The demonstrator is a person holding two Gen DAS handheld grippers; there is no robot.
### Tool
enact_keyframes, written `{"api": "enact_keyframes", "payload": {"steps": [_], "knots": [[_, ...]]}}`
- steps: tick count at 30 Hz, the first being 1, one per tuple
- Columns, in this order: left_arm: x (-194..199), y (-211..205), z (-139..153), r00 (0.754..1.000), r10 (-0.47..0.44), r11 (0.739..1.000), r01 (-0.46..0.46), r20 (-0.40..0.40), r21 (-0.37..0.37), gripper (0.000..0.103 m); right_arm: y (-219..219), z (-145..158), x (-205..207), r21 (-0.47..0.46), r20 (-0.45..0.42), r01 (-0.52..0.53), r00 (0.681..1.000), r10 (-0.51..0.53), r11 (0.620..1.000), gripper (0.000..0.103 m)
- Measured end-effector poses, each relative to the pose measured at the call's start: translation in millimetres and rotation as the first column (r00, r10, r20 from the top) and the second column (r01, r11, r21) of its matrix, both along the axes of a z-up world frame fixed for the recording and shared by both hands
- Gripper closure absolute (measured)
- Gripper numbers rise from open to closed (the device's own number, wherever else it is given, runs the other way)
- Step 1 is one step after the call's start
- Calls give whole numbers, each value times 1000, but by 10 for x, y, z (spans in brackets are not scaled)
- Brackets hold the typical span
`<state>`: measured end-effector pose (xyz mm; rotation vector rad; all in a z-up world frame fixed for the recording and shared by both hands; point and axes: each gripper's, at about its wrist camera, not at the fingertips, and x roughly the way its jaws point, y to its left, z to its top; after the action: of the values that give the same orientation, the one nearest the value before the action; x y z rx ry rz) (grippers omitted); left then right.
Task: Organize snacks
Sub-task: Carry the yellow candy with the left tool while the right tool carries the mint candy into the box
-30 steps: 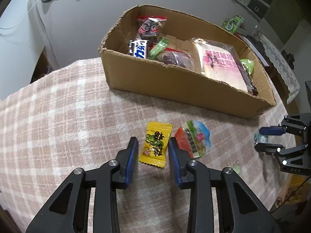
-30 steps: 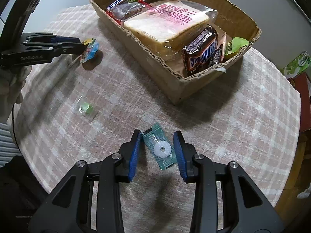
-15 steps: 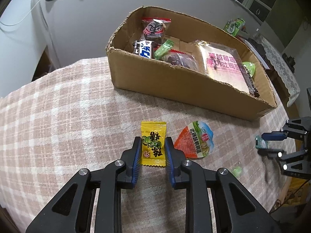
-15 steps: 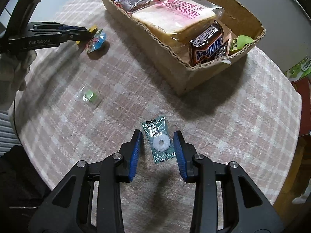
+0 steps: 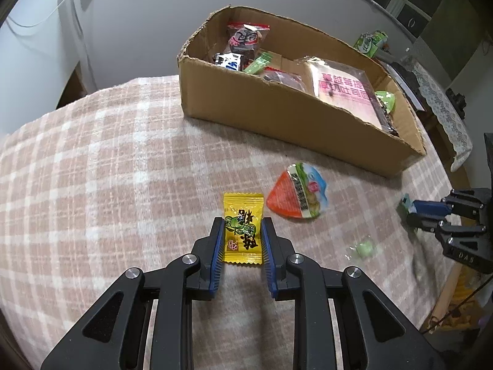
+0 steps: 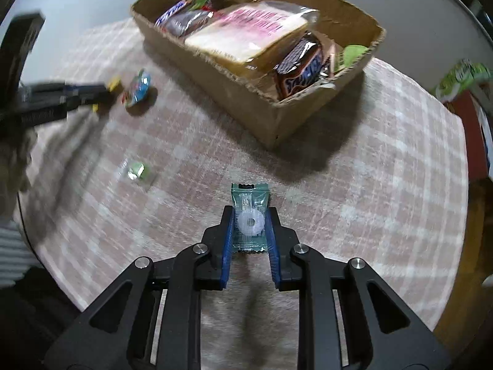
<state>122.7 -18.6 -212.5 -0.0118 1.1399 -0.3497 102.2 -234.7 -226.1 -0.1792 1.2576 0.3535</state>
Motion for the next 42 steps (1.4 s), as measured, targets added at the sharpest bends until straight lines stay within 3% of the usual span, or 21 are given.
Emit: {"api": "enact_keyframes", "payload": {"steps": [14, 25, 32, 42], "knots": [[-79, 17, 506, 995, -6, 999, 11, 101, -41, 81, -192, 531, 73, 89, 97, 72, 992, -81, 993, 83], [201, -268, 942, 978, -8, 997, 24, 207, -76, 81, -151, 980, 366, 132, 209, 102, 970, -128, 986, 83], [380, -382, 996, 975, -7, 996, 27, 224, -88, 81, -128, 1119, 603, 145, 242, 106, 960, -139, 984, 83], [662, -465, 962, 978, 8, 995, 12, 207, -98, 81, -22, 1087, 922, 126, 242, 99, 962, -127, 987, 83]]}}
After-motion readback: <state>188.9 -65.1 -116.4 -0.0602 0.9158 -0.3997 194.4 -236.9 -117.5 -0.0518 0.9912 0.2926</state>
